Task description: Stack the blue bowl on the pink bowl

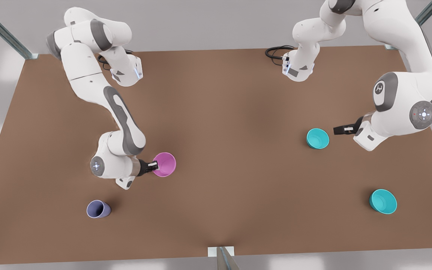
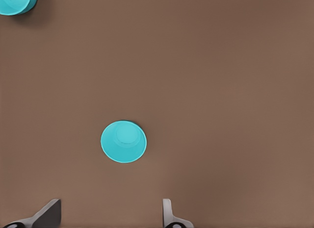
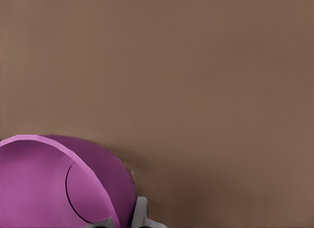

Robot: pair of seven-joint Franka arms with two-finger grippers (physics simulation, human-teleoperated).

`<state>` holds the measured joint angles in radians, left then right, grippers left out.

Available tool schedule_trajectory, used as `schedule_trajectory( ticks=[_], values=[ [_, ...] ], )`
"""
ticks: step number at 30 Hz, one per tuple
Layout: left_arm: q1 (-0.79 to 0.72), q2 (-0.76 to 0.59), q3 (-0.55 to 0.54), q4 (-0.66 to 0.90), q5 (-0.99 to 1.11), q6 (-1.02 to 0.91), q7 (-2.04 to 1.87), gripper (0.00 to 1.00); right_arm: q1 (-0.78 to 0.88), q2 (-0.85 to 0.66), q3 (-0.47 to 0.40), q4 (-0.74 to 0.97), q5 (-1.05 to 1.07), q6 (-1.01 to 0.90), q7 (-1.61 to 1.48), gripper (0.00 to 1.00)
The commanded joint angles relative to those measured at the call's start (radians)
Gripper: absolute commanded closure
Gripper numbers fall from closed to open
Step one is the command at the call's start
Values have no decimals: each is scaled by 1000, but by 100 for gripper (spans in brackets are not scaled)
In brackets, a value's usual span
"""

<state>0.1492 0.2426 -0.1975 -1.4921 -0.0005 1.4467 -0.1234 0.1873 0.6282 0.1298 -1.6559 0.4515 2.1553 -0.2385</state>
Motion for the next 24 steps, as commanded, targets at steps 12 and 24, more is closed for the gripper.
schedule_trajectory(
  ticks=[12, 24],
  values=[
    [9, 12, -5, 4, -10, -55, -7, 0, 322, 298, -9, 315, 1, 337, 866, 56],
    [82, 170, 167, -454, -213, 632, 376, 0, -172, 107, -21, 390, -371, -347, 242, 0]
  ],
)
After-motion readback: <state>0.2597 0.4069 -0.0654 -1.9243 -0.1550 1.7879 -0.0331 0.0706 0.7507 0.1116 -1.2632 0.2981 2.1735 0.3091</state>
